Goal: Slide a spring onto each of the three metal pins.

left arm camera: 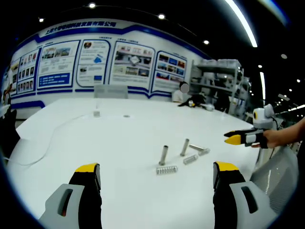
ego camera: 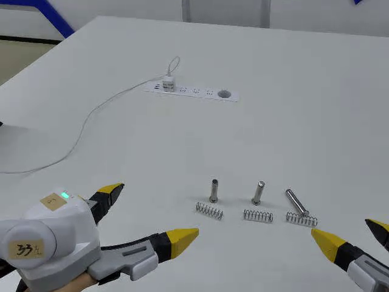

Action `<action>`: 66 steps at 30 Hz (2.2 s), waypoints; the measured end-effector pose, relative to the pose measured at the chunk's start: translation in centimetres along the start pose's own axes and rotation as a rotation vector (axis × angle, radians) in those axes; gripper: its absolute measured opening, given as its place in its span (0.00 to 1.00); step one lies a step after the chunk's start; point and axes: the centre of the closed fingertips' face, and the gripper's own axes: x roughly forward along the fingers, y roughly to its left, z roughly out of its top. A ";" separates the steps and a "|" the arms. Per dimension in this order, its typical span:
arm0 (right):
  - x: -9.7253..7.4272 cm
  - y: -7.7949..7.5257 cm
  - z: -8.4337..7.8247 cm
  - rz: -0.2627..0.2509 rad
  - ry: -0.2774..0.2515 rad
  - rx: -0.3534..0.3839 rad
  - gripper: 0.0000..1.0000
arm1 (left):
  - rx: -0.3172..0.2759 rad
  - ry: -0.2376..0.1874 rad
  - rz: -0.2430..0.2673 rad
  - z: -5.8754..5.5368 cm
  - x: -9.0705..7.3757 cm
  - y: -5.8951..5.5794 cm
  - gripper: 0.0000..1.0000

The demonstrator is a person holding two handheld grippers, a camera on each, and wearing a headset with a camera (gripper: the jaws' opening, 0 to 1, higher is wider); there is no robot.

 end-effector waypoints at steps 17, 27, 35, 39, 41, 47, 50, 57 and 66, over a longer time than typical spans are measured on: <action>4.2 0.0 1.4 0.051 0.044 -0.048 0.52 | 0.015 0.010 -0.004 -0.1 0.1 -0.1 1.00; 7.0 -0.2 0.6 0.057 0.116 -0.103 0.45 | 0.012 0.020 -0.011 -0.4 0.1 -0.3 1.00; 9.1 -0.8 0.2 0.066 0.155 -0.108 0.42 | 0.009 0.030 -0.021 -0.7 0.2 -0.4 1.00; 9.9 0.0 -0.5 0.101 0.182 -0.120 0.33 | 0.008 0.037 -0.023 -0.8 0.2 -0.5 1.00; 10.3 0.2 -0.8 0.105 0.189 -0.124 0.29 | 0.003 0.037 -0.024 -0.9 0.2 -0.5 1.00; 11.4 0.0 -1.8 0.103 0.231 -0.147 0.29 | 0.004 0.038 -0.024 -0.9 0.2 -0.5 1.00; 11.6 -0.3 -2.3 0.088 0.257 -0.148 0.28 | 0.001 0.036 -0.022 -0.9 0.2 -0.4 1.00; 12.2 -0.1 -2.9 0.085 0.294 -0.158 0.25 | -0.004 0.037 -0.019 -0.9 0.2 -0.3 1.00; 12.3 -0.4 -3.3 0.067 0.316 -0.170 0.16 | -0.007 0.039 -0.013 -1.0 0.2 -0.2 1.00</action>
